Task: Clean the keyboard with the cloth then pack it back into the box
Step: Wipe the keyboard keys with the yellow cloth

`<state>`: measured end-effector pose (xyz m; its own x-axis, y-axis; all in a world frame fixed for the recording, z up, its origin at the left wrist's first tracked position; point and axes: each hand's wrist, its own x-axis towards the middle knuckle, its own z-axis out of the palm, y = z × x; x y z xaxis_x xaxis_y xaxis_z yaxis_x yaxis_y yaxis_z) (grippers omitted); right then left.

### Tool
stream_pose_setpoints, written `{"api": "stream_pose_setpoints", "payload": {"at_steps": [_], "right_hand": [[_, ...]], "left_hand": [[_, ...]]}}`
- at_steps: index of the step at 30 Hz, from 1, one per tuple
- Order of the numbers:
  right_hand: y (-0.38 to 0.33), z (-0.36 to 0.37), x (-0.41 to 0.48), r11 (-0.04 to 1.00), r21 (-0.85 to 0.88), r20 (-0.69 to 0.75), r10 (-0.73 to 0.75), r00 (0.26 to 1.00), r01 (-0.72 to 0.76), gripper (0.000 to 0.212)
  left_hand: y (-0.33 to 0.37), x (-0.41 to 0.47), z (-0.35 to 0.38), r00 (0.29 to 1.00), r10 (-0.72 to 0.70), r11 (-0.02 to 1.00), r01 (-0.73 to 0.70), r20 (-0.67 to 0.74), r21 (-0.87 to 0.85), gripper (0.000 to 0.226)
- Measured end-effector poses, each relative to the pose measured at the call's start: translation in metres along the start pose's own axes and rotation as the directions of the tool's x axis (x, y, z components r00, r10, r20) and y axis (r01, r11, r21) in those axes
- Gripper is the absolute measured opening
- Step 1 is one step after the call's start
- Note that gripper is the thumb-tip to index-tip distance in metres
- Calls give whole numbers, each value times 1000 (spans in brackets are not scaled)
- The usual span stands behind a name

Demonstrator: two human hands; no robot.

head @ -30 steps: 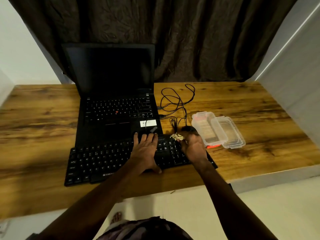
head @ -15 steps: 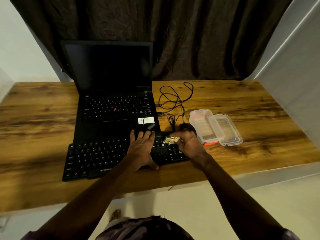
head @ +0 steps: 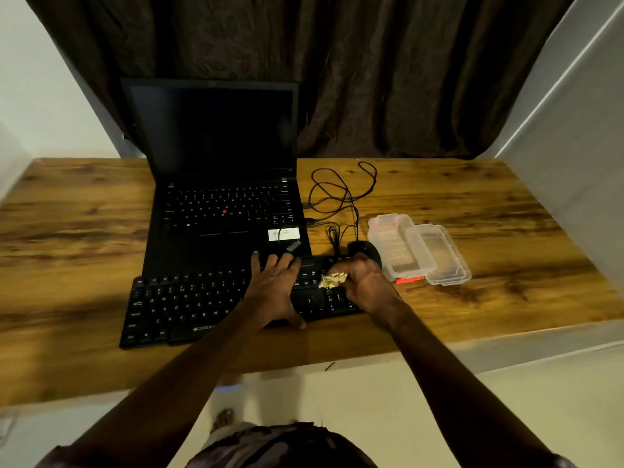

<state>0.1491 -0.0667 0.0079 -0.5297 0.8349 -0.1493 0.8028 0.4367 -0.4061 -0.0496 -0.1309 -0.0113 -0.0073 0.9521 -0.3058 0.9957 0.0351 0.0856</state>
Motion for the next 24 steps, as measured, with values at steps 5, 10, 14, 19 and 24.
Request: {"api": "stream_pose_setpoints", "payload": {"at_steps": [5,10,14,19,24], "right_hand": [[6,-1,-16,1000,-1,109,-13,994,14,43],[2,9,-3,1000,-13,13,9,1000,-9,40],[0,15,-6,999,-19,-34,26,999,-26,43],[5,25,-37,1000,-6,17,9,1000,-9,41],[1,35,-45,998,49,-62,54,997,-51,41]], "left_hand": [[0,0,1,1000,-10,1000,10,0,8,142],[1,-2,1,1000,-9,1000,9,-2,-4,141],[2,-1,-1,1000,-9,1000,9,1,-4,141],[1,-1,0,1000,-10,1000,10,0,-3,141],[2,-1,-1,1000,-13,1000,13,4,3,141]]}}
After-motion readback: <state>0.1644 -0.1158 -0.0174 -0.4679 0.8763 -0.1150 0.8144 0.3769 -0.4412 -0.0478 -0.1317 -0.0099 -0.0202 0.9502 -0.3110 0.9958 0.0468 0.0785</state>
